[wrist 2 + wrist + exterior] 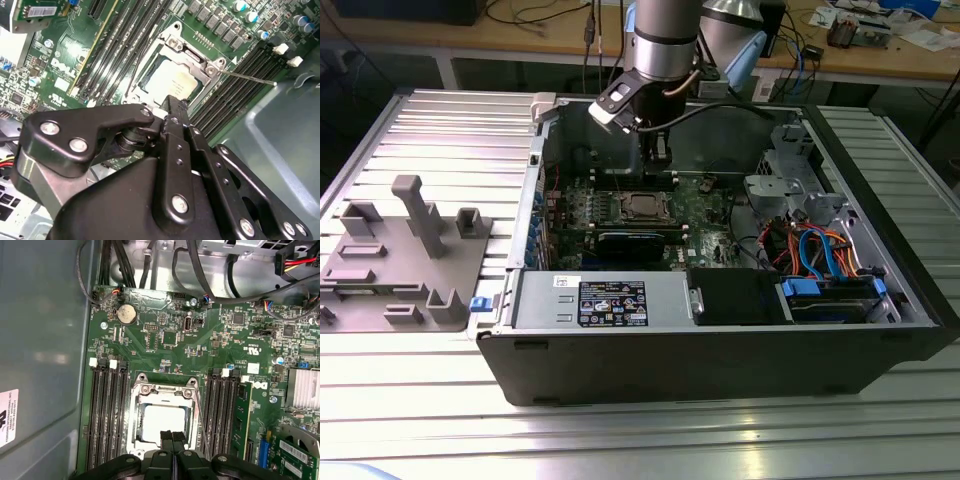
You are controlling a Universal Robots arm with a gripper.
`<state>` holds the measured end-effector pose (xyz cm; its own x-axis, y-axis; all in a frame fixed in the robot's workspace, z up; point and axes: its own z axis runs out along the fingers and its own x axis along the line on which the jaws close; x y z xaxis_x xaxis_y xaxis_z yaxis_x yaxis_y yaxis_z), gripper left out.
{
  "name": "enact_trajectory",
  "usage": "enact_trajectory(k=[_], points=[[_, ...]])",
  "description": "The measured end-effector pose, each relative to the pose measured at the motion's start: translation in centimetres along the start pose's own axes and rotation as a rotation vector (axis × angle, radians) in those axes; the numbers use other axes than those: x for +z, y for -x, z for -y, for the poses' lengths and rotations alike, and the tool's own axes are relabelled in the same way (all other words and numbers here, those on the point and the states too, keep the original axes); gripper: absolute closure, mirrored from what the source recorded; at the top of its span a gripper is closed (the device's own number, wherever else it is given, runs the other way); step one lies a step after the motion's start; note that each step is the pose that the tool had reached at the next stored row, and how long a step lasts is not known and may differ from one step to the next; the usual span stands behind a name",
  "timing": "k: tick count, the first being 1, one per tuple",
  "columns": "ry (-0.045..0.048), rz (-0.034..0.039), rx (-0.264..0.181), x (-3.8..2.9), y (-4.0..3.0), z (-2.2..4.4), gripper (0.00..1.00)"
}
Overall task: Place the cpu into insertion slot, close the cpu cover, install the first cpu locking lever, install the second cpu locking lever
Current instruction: 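Install the first cpu locking lever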
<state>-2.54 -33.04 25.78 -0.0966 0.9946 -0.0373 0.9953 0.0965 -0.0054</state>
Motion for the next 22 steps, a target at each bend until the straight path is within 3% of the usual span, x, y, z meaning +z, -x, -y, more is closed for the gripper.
enact_trajectory(k=[2,13,18,22], points=[[0.0002,0.0002,-0.001,-0.01,0.0,0.0,0.89],[0.0102,0.0016,-0.268,0.0,0.0,0.0,0.89],[0.0111,0.0018,-0.293,0.0,-0.04,0.44,0.89],[0.0174,0.0026,-0.46,0.01,-0.04,0.44,0.89]])
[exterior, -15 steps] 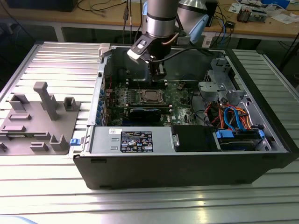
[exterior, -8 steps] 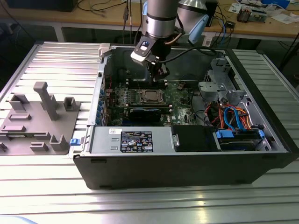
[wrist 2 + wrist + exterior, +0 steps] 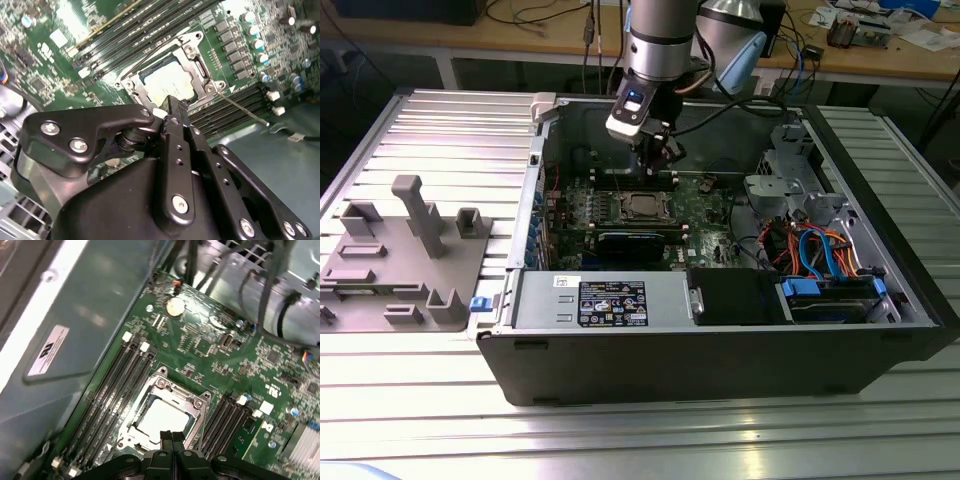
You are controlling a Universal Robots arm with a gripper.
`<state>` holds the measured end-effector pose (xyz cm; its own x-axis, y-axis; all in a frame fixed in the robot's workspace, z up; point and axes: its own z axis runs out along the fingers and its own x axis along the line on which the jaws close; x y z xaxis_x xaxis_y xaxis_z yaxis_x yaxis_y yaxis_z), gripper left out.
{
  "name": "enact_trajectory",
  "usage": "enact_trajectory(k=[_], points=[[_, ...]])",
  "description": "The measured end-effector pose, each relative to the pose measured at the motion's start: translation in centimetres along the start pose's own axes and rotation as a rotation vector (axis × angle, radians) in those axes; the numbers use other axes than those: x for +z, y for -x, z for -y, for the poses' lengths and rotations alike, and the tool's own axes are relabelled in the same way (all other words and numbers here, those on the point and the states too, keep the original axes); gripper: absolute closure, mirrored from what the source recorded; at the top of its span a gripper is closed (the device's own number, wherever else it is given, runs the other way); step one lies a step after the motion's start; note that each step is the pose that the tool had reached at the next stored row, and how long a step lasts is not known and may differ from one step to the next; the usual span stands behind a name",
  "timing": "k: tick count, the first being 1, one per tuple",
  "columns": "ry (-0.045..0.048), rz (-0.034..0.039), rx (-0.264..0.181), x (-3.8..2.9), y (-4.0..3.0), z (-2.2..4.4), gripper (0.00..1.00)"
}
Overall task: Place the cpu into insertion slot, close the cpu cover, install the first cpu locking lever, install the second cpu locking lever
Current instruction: 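Install the first cpu locking lever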
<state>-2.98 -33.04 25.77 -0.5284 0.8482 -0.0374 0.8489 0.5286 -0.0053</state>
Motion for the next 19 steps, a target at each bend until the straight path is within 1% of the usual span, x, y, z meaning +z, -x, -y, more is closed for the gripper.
enact_trajectory(k=[2,3,5,6,8,10,12,13,15,17,19], points=[[0.0015,0.0002,-0.038,0.0,0.0,0.0,0.89],[0.0039,0.0005,-0.105,0.0,0.0,0.0,0.89],[0.0054,0.0007,-0.142,0.01,0.0,0.0,0.89],[0.0073,0.001,-0.194,0.02,0.0,0.0,0.89],[0.0097,0.0014,-0.259,0.03,0.0,0.0,0.89],[0.011,0.0016,-0.292,0.04,0.0,0.0,0.89],[0.0142,0.002,-0.381,0.05,0.0,0.0,0.89],[0.0148,0.0021,-0.396,0.05,0.0,0.0,0.89],[0.0168,0.0024,-0.45,0.06,0.0,0.0,0.89],[0.0198,0.0028,-0.528,0.07,0.0,0.0,0.89],[0.0213,0.003,-0.566,0.07,0.0,0.0,0.89]])
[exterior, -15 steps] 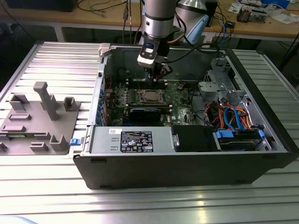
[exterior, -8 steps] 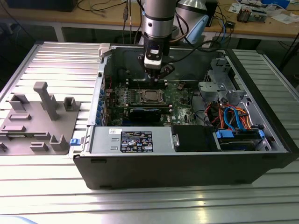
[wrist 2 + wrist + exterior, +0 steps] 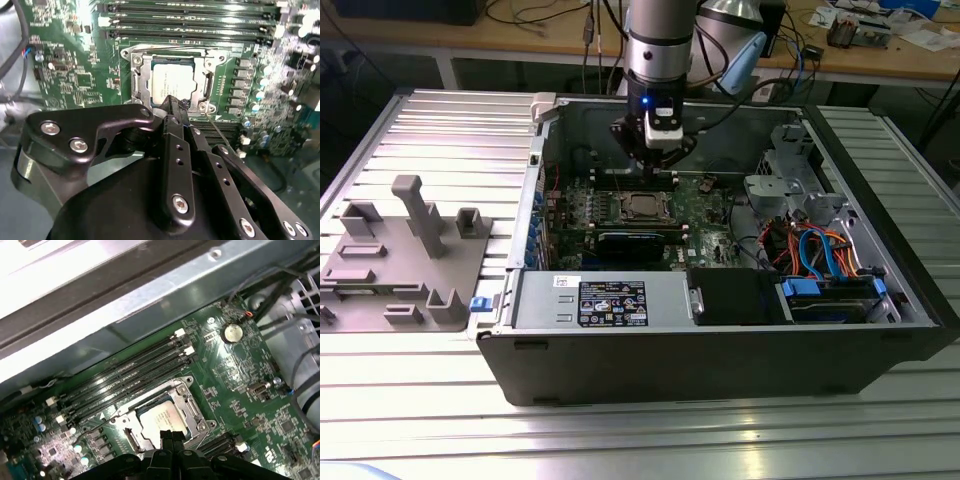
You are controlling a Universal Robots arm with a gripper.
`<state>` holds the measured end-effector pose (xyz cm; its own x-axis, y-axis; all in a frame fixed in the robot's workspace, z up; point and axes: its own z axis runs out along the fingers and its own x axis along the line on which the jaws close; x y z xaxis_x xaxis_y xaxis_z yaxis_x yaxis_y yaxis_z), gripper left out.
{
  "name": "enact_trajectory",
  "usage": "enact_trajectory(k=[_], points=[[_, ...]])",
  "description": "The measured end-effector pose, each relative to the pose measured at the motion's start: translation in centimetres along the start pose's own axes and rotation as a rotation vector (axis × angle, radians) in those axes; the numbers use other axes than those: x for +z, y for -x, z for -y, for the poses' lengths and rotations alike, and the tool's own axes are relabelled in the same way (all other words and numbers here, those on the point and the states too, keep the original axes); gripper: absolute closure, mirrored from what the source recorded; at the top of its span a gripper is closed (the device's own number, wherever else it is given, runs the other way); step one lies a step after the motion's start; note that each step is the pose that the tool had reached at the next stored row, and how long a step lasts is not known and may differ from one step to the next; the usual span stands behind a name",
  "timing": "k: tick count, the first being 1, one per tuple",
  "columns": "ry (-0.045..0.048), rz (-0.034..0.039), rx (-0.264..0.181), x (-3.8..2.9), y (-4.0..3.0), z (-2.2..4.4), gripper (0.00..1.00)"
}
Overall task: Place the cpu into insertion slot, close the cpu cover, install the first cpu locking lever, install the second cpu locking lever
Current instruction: 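Install the first cpu locking lever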
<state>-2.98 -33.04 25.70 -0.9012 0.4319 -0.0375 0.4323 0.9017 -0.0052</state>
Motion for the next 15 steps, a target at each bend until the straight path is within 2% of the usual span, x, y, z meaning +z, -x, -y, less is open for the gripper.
enact_trajectory(k=[3,5,10,15], points=[[0.0033,0.0005,-0.091,0.0,0.0,0.0,0.89],[0.0045,0.0006,-0.12,0.01,0.0,0.0,0.89],[0.0046,0.0007,-0.125,0.0,0.0,0.0,0.89],[0.009,0.0013,-0.241,0.0,0.0,0.0,0.89]])
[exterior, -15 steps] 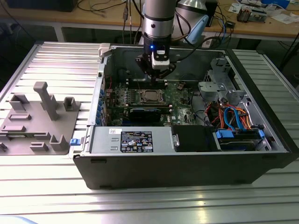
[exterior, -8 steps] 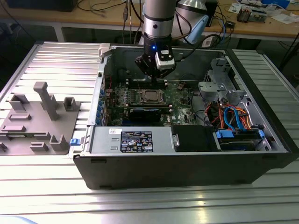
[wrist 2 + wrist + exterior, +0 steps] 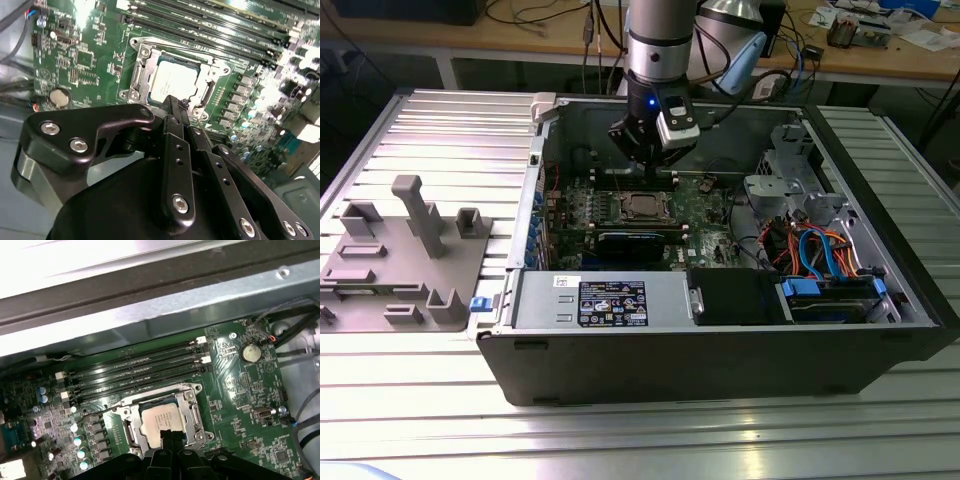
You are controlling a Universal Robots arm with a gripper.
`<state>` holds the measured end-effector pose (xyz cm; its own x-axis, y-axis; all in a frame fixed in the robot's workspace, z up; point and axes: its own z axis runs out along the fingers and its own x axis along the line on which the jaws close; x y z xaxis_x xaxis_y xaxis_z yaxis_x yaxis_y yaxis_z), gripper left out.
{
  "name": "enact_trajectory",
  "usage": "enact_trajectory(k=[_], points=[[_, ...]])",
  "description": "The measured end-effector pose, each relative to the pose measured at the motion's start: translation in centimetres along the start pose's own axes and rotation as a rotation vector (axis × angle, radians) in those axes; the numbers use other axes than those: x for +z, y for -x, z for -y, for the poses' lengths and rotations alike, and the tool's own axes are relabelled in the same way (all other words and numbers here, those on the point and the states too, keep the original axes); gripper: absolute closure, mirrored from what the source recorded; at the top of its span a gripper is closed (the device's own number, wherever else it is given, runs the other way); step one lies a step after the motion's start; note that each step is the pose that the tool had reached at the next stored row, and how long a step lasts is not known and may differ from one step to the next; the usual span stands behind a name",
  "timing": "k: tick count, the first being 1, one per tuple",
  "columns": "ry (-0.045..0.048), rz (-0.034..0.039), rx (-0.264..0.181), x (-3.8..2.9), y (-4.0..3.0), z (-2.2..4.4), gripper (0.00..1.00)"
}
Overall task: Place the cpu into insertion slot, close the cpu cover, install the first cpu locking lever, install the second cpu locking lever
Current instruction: 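Install the first cpu locking lever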
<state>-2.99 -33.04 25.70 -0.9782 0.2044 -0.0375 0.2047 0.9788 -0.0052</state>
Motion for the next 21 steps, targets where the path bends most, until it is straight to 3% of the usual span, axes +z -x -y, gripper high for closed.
enact_trajectory(k=[2,7,12,21], points=[[0.0013,0.0002,-0.035,0.0,0.0,0.0,0.89],[0.0022,0.0003,-0.053,-0.02,-0.61,0.13,0.89],[0.0088,0.0011,-0.23,-0.01,-0.62,0.13,0.89],[0.0091,0.0012,-0.237,-0.01,-0.62,0.13,0.89]])
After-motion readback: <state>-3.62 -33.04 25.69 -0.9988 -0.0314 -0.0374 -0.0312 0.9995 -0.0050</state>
